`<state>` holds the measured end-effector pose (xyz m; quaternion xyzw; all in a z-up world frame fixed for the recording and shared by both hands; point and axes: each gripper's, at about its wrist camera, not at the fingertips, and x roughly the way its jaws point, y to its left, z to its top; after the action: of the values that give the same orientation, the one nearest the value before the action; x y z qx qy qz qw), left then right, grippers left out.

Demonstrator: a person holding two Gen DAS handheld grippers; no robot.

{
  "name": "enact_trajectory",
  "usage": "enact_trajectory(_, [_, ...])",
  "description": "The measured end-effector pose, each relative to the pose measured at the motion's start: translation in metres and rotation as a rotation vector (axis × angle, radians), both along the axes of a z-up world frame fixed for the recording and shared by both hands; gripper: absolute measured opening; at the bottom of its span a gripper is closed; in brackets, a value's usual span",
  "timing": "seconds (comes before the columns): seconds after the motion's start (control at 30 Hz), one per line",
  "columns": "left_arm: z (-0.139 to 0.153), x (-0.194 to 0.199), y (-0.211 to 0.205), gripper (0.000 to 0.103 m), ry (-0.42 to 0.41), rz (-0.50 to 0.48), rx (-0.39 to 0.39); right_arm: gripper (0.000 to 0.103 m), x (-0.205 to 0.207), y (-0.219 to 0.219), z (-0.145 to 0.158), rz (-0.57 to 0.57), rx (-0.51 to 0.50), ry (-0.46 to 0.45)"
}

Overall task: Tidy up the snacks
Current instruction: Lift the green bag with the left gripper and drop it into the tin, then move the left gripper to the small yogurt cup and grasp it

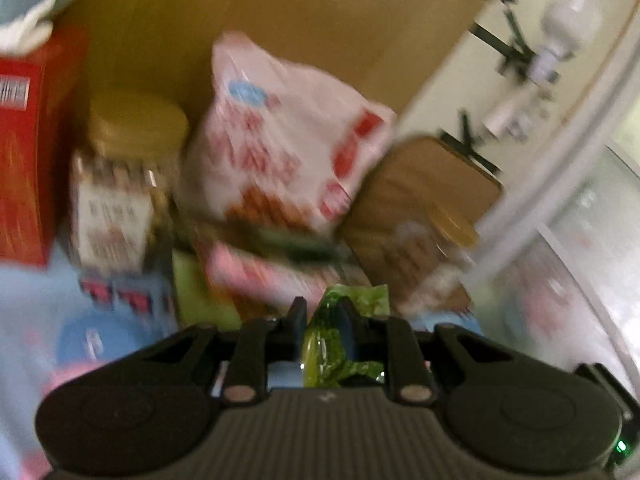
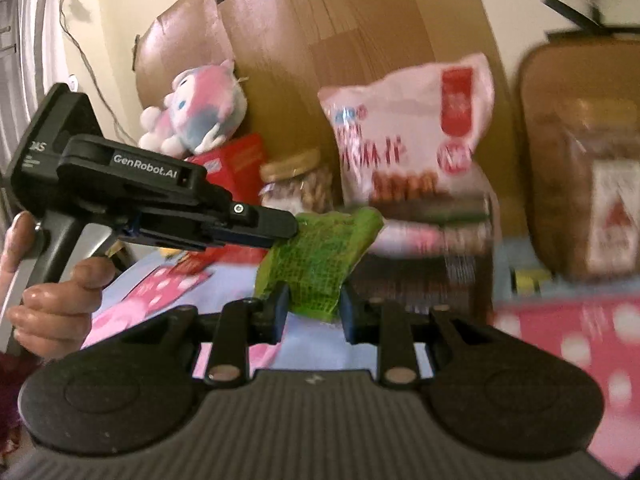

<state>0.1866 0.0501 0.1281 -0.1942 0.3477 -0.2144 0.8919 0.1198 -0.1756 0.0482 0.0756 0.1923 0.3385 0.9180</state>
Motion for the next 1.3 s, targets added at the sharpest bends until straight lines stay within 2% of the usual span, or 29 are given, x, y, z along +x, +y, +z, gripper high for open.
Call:
enact_trajectory(0.07, [-0.006, 0.024, 0.000, 0.028, -0.003, 0.040, 0.060, 0.034, 0.029, 0.006, 0.000, -0.012, -0.035, -0.024])
enact_trajectory(0.13, [-0.020, 0.041, 0.002, 0.030, 0.059, 0.081, 0.118, 0.041, 0.058, 0.012, -0.007, -0.004, -0.096, 0.015])
enact_trajectory(0.17, [-0.028, 0.046, 0.002, 0.030, 0.091, 0.075, 0.118, 0.042, 0.067, 0.014, -0.011, -0.009, -0.128, 0.042])
enact_trajectory(0.23, [-0.037, 0.045, 0.004, 0.033, 0.108, 0.052, 0.100, 0.050, 0.068, 0.000, -0.008, -0.020, -0.079, 0.047])
enact_trajectory(0.3, [-0.040, 0.041, 0.006, 0.034, 0.087, 0.071, 0.111, 0.050, 0.064, -0.017, -0.005, -0.049, -0.011, 0.030])
enact_trajectory(0.37, [-0.040, 0.042, 0.007, 0.034, 0.089, 0.085, 0.090, 0.050, 0.067, -0.031, -0.001, -0.087, 0.057, 0.036])
enact_trajectory(0.43, [-0.038, 0.041, 0.009, 0.034, 0.094, 0.089, 0.048, 0.048, 0.077, -0.035, 0.000, -0.114, 0.087, 0.074])
enact_trajectory(0.5, [-0.034, 0.036, 0.008, 0.034, 0.073, 0.086, 0.038, 0.037, 0.088, -0.031, 0.001, -0.155, 0.072, 0.109])
enact_trajectory(0.53, [-0.031, 0.033, 0.006, 0.034, 0.063, 0.085, 0.038, 0.026, 0.092, -0.027, 0.002, -0.164, 0.068, 0.132])
enact_trajectory(0.57, [-0.028, 0.028, 0.004, 0.034, 0.056, 0.083, 0.035, 0.022, 0.100, -0.023, 0.001, -0.163, 0.076, 0.167])
enact_trajectory(0.67, [-0.019, 0.008, 0.006, 0.034, 0.040, 0.052, 0.016, 0.021, 0.127, -0.002, -0.001, -0.086, 0.049, 0.289])
enact_trajectory(0.77, [-0.010, -0.025, 0.013, 0.034, 0.005, 0.010, 0.012, 0.021, 0.125, 0.020, 0.014, -0.068, -0.109, 0.254])
enact_trajectory(0.83, [-0.006, -0.055, 0.020, 0.038, -0.020, -0.020, 0.019, 0.023, 0.110, 0.018, 0.024, -0.077, -0.143, 0.211])
enact_trajectory(0.9, [-0.008, -0.086, 0.028, 0.044, -0.045, -0.044, 0.051, 0.024, 0.083, -0.005, 0.035, -0.081, -0.070, 0.128])
enact_trajectory(0.97, [-0.020, -0.113, 0.036, 0.045, -0.031, -0.058, 0.090, 0.025, 0.042, -0.027, 0.035, -0.019, 0.037, 0.108])
enact_trajectory(1.03, [-0.034, -0.131, 0.041, 0.045, 0.015, -0.075, 0.098, 0.025, 0.005, -0.036, 0.021, 0.074, 0.068, 0.122])
enact_trajectory(1.13, [-0.051, -0.156, 0.050, 0.045, 0.060, -0.100, 0.071, 0.028, -0.052, -0.035, -0.013, 0.189, 0.027, 0.178])
enact_trajectory(1.2, [-0.056, -0.171, 0.056, 0.046, 0.067, -0.107, 0.027, 0.028, -0.086, -0.031, -0.035, 0.244, 0.004, 0.218])
enact_trajectory(1.27, [-0.058, -0.182, 0.060, 0.054, 0.062, -0.120, -0.030, 0.033, -0.110, -0.030, -0.048, 0.263, 0.019, 0.263])
enact_trajectory(1.3, [-0.059, -0.187, 0.060, 0.054, 0.058, -0.127, -0.045, 0.034, -0.116, -0.029, -0.052, 0.269, 0.028, 0.287])
